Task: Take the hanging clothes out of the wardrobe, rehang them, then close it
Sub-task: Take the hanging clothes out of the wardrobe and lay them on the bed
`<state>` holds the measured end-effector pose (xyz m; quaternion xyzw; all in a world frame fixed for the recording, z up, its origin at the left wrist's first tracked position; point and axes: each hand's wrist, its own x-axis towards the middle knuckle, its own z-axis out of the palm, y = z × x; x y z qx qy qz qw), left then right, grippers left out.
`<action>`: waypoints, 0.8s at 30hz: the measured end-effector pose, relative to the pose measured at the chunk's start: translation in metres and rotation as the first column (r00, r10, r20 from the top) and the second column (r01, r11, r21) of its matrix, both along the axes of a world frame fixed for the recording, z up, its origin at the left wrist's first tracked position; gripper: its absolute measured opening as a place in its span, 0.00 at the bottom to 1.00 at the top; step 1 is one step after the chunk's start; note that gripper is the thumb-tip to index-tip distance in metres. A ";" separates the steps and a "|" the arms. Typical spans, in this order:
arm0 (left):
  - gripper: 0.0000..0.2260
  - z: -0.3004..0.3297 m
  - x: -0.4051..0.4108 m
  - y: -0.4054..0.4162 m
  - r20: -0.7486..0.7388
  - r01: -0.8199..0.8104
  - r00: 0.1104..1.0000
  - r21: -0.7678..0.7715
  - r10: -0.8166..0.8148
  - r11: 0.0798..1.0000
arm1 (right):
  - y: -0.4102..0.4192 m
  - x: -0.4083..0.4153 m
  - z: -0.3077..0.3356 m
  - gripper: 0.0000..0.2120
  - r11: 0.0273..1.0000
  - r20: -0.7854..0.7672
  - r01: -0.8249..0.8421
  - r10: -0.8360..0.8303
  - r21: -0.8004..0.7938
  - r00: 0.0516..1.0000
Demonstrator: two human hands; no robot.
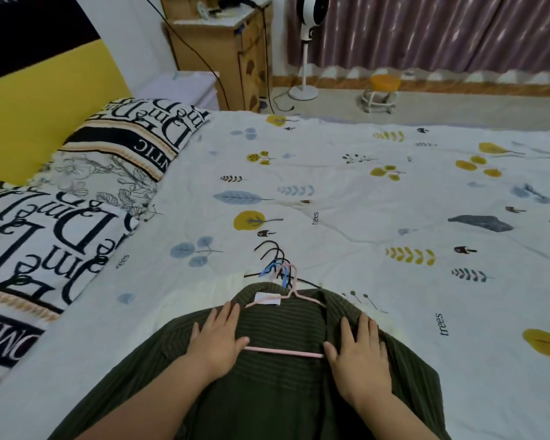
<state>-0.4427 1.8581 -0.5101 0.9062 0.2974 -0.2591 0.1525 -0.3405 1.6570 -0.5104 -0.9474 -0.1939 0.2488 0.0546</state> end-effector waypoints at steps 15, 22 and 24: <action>0.15 0.212 -0.117 -0.013 0.292 0.014 0.956 -0.041 -0.002 0.999 | 0.032 -0.091 0.202 0.12 0.914 0.027 -0.232 0.237 0.332 0.971; 0.15 0.316 -0.244 -0.026 0.422 -0.093 0.904 0.034 0.070 0.995 | 0.045 -0.203 0.299 0.12 0.785 0.048 -0.427 0.456 0.449 0.889; 0.15 0.344 -0.294 -0.030 0.450 -0.136 0.889 0.080 0.086 0.988 | 0.046 -0.244 0.327 0.12 0.738 0.068 -0.476 0.509 0.477 0.858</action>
